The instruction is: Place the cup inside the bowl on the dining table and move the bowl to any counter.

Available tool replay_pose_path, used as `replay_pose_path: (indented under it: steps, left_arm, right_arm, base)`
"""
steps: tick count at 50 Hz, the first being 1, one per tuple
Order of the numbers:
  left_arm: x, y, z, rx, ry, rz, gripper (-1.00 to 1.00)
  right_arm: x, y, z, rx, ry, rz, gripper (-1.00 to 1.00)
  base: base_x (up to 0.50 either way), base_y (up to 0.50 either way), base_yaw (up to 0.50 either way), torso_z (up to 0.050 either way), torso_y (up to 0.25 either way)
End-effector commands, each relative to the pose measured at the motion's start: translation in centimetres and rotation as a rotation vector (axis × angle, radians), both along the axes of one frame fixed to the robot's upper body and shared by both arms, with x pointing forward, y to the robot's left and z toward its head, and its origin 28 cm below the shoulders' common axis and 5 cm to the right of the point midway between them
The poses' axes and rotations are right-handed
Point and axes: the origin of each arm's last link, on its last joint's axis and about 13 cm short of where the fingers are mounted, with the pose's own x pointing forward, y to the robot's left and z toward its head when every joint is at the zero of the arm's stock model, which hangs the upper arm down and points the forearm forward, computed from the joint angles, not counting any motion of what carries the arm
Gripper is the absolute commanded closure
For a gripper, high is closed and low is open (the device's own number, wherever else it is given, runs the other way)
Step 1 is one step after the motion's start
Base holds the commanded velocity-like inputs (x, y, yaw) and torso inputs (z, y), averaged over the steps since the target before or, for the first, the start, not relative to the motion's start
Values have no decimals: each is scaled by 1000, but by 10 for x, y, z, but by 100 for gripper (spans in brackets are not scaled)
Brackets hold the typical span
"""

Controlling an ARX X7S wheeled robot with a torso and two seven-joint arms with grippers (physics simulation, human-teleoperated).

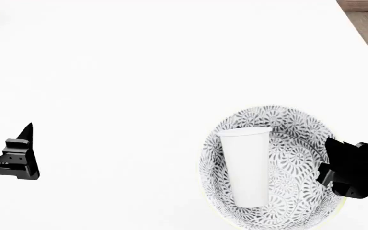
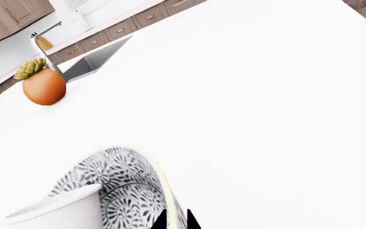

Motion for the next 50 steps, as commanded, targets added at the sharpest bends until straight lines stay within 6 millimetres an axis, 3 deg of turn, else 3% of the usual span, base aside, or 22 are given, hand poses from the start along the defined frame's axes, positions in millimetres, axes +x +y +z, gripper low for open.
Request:
replay_pose_path:
  steps: [1, 14, 25, 50]
  left_arm:
    - [-2, 0, 0, 3, -2, -1, -100]
    - [-2, -2, 9, 25, -7, -2, -100]
    - [0, -3, 6, 27, 5, 3, -100]
    - [0, -3, 10, 14, -9, 2, -100]
  right_arm:
    - [-1, -2, 4, 9, -27, -5, 100]
    - [-6, -5, -9, 23, -6, -11, 100]
    - [-6, -5, -2, 14, -9, 3, 100]
    - [-4, -6, -5, 28, -12, -12, 100]
  base:
    - [2, -500, 0, 0, 0]
    - [1, -500, 0, 0, 0]
    - [1, -500, 0, 0, 1]
    - [1, -500, 0, 0, 0]
